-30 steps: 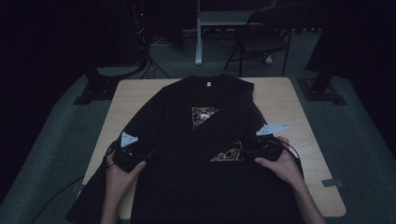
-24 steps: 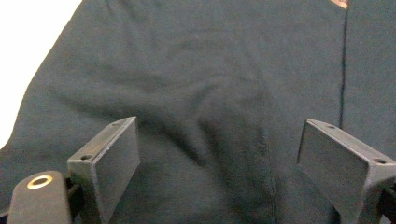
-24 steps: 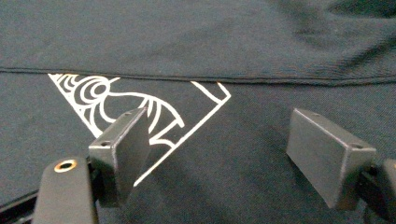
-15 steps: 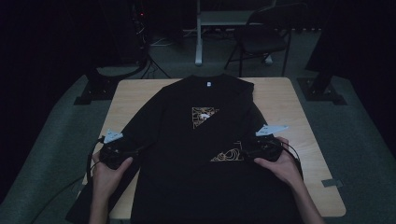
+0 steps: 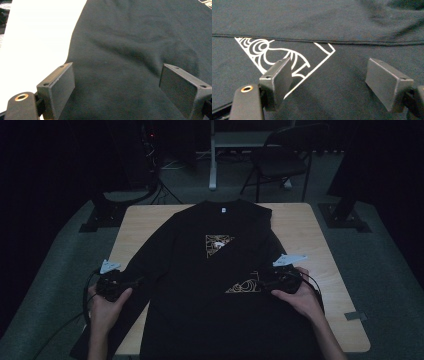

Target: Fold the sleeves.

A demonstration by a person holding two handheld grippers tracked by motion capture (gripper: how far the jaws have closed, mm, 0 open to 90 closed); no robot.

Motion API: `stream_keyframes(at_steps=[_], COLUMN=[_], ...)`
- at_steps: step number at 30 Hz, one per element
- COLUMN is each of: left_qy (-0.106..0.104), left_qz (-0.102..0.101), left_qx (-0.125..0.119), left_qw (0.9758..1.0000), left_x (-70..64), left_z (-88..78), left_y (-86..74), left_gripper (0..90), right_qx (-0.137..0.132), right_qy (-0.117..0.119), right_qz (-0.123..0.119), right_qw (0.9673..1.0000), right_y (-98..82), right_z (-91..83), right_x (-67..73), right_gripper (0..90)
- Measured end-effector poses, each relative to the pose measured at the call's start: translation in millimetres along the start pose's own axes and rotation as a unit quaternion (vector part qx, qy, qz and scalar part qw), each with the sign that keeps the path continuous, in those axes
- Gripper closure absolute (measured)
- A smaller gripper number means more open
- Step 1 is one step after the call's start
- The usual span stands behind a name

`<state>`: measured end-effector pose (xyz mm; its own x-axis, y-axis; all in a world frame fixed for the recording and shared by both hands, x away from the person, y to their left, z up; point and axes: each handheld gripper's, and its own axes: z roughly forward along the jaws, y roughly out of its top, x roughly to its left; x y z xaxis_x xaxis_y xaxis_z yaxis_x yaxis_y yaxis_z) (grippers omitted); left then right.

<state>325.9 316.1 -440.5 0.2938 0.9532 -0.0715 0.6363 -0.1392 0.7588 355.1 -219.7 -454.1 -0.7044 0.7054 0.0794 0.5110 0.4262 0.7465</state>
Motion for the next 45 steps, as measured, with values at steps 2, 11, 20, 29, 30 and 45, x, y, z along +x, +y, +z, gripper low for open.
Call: stream_keyframes(at_steps=[2, 11, 20, 29, 30, 45], left_qy=[0.004, 0.014, 0.009, 0.021, 0.02, 0.048], left_qz=[-0.005, -0.016, -0.023, -0.021, -0.02, -0.042], left_qx=[0.001, 0.007, 0.011, -0.001, -0.001, -0.003], left_qw=[1.0, 0.9998, 0.9996, 0.9996, 0.9996, 0.9979], left_x=[5.1, 19.3, 19.3, 20.8, 20.7, 22.1], left_z=[-0.2, 7.5, 20.2, 24.1, 23.9, 19.3], left_y=[0.4, 7.1, 10.3, 8.6, 8.4, 8.6], left_gripper=[14.1, 14.1, 14.2, 19.0, 19.3, 80.2], right_qx=[0.0, 0.0, 0.003, 0.004, 0.004, 0.004], right_qy=[0.0, -0.002, -0.007, -0.008, -0.008, -0.009], right_qz=[-0.001, -0.003, -0.008, -0.008, -0.009, -0.01], right_qw=[1.0, 1.0, 0.9999, 0.9999, 0.9999, 0.9999], right_y=[0.0, 0.1, 0.2, 0.2, 0.2, 0.2], right_z=[0.1, 0.2, 0.4, 0.4, 0.5, 0.6], right_x=[0.1, 0.5, 1.9, 2.2, 2.2, 2.8], right_gripper=[21.0, 21.0, 21.0, 21.0, 21.0, 21.0])
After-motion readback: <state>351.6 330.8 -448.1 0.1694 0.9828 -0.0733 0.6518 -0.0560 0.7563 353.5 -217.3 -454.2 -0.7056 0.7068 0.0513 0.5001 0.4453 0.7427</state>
